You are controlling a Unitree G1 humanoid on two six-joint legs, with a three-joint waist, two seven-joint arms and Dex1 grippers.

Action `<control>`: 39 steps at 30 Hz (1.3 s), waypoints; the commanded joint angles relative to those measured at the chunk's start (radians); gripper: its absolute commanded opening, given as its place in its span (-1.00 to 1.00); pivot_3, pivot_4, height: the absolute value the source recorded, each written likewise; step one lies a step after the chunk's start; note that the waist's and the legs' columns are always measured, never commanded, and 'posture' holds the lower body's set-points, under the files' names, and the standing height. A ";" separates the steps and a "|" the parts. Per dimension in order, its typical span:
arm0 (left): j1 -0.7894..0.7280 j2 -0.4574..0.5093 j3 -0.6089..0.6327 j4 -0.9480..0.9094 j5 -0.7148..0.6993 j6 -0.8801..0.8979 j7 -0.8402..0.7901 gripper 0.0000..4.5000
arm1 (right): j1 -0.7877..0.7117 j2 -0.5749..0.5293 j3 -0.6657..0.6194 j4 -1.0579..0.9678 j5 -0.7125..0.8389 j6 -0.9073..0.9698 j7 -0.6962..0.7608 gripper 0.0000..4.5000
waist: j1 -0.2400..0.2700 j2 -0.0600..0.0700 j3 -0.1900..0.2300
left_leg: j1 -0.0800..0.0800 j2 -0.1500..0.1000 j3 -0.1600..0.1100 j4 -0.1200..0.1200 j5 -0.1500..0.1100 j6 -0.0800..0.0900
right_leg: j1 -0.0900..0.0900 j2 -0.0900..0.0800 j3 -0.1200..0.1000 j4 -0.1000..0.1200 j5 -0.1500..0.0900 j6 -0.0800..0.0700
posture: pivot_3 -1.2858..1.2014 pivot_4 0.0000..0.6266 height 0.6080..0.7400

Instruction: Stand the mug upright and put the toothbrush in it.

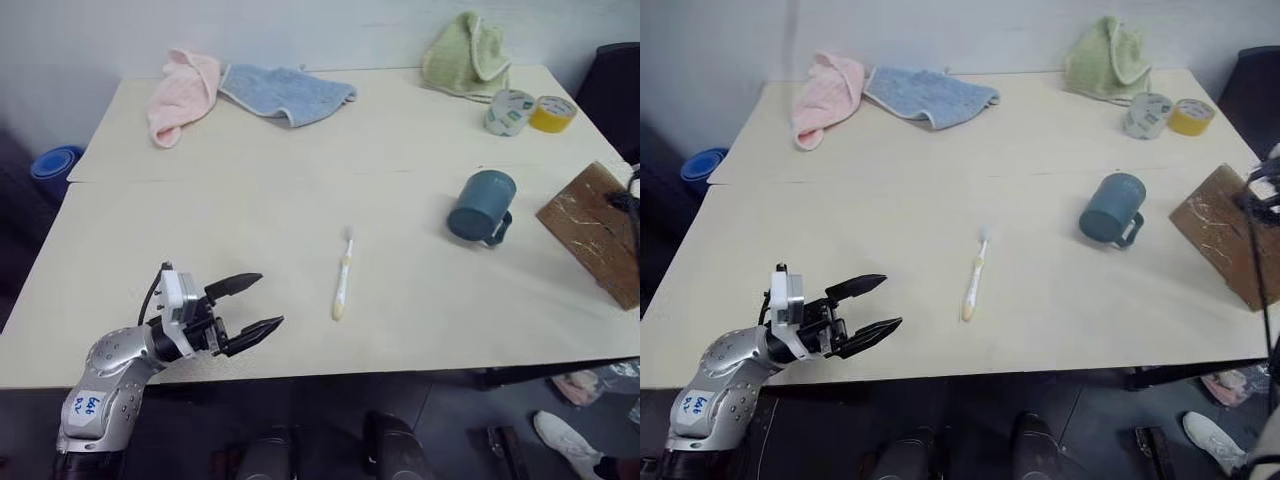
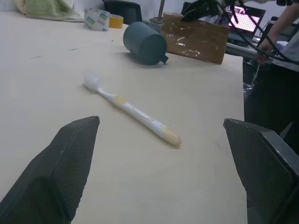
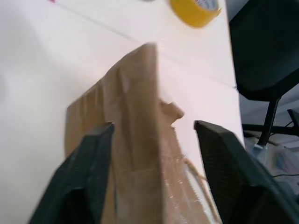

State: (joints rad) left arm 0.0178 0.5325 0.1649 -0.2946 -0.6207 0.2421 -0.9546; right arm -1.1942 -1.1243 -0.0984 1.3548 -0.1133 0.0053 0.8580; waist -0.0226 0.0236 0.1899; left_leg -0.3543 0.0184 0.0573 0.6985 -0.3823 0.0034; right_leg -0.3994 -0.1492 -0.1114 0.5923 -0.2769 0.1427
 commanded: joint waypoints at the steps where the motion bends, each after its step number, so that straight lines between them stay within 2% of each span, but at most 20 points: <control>1: 0.002 0.019 0.014 0.006 -0.003 -0.003 -0.014 1.00 | -0.061 -0.078 -0.083 -0.065 0.095 0.048 0.159 0.90 | -0.002 0.000 0.000 | 0.000 0.000 0.000 0.000 0.000 0.000 | 0.000 0.000 0.000 0.000 0.000 0.000 | 0.03 -0.52 1.00; 4: -0.002 0.024 0.020 0.018 -0.005 0.000 -0.018 1.00 | -0.092 -0.070 -0.125 -0.116 0.176 0.188 0.324 0.90 | -0.006 0.000 0.000 | 0.001 0.001 0.000 0.000 0.000 0.000 | 0.000 0.001 0.000 0.000 0.000 0.000 | 0.03 -0.52 1.00; 7: -0.007 0.026 0.024 0.028 -0.011 0.001 -0.016 1.00 | -0.068 -0.029 -0.085 -0.182 0.174 0.409 0.359 0.90 | -0.007 0.000 0.000 | 0.001 0.001 0.001 0.000 0.000 0.000 | 0.000 0.001 0.000 0.001 0.000 0.000 | 0.03 -0.52 1.00; 9: -0.008 0.024 0.025 0.029 -0.008 0.000 -0.013 1.00 | -0.009 0.015 -0.044 -0.263 0.162 0.578 0.341 0.90 | -0.006 -0.001 -0.001 | 0.001 0.001 0.001 0.000 0.000 0.000 | 0.000 0.001 0.000 0.001 0.000 0.000 | 0.03 -0.52 1.00; 13: -0.015 0.004 0.028 0.020 0.003 -0.016 0.019 1.00 | 0.144 0.144 -0.026 -0.462 0.155 0.801 0.142 0.90 | -0.003 -0.002 -0.001 | 0.001 0.001 0.000 0.001 0.000 0.000 | 0.000 0.000 0.000 0.003 0.000 0.000 | 0.03 -0.52 1.00; 15: -0.014 0.004 0.023 0.008 0.003 -0.010 0.026 1.00 | 0.196 0.199 -0.051 -0.503 0.163 0.828 0.049 0.90 | 0.001 -0.001 -0.001 | 0.000 0.001 0.000 0.001 0.000 0.000 | -0.002 0.000 0.000 0.004 0.000 0.000 | 0.03 -0.52 1.00; 18: -0.006 0.008 0.024 -0.012 -0.001 -0.001 0.037 1.00 | 0.184 0.261 -0.084 -0.439 0.168 0.803 -0.097 0.90 | 0.009 -0.001 -0.001 | -0.003 -0.001 0.000 0.001 0.000 0.000 | -0.008 -0.001 0.001 0.008 0.000 0.000 | 0.03 -0.52 1.00; 23: 0.008 0.011 0.032 -0.037 -0.003 0.007 0.058 1.00 | 0.097 0.308 -0.164 -0.316 0.233 0.811 -0.218 0.90 | 0.014 -0.002 -0.001 | -0.004 0.000 0.002 0.001 0.000 0.000 | -0.010 0.000 0.002 0.010 0.000 0.000 | 0.03 -0.52 1.00; 26: 0.019 0.011 0.037 -0.054 -0.008 0.013 0.070 1.00 | 0.076 0.344 -0.135 -0.267 0.214 0.775 -0.243 0.90 | 0.011 -0.002 -0.001 | -0.003 0.000 0.002 0.001 0.000 -0.001 | -0.010 0.000 0.002 0.010 0.000 0.000 | 0.03 -0.52 1.00; 27: 0.022 0.011 0.038 -0.059 -0.010 0.015 0.073 1.00 | 0.071 0.353 -0.125 -0.255 0.209 0.768 -0.243 0.73 | 0.009 -0.002 -0.001 | -0.003 0.000 0.003 0.001 0.000 -0.001 | -0.010 0.000 0.002 0.011 0.000 0.000 | 0.03 -0.52 1.00; 30: 0.024 0.011 0.038 -0.066 -0.011 0.017 0.080 1.00 | 0.055 0.377 -0.096 -0.223 0.195 0.758 -0.229 0.39 | 0.001 -0.003 -0.002 | -0.003 0.000 0.003 0.001 0.000 -0.001 | -0.010 0.000 0.003 0.011 0.000 0.000 | 0.03 -0.52 1.00; 34: 0.018 0.011 0.039 -0.075 -0.012 0.020 0.090 1.00 | 0.028 0.395 -0.083 -0.191 0.189 0.754 -0.233 -0.23 | -0.007 -0.004 -0.002 | -0.002 0.000 0.003 0.001 0.000 -0.001 | -0.010 0.000 0.003 0.013 0.000 0.000 | 0.03 -0.52 1.00; 39: 0.010 0.015 0.045 -0.077 -0.009 0.020 0.096 1.00 | 0.008 0.399 -0.050 -0.195 0.186 0.749 -0.164 -0.98 | -0.008 -0.004 -0.002 | -0.001 0.001 0.003 0.001 0.000 -0.001 | -0.010 0.000 0.003 0.014 0.000 0.000 | 0.03 -0.52 1.00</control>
State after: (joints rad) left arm 0.0281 0.5343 0.1877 -0.3403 -0.6211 0.2675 -0.8612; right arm -1.1787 -0.7256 -0.1622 1.1620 0.0781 0.7436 0.6708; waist -0.0308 0.0201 0.1879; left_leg -0.3556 0.0189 0.0601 0.6994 -0.3823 0.0028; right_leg -0.4097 -0.1491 -0.1082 0.6060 -0.2764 0.1430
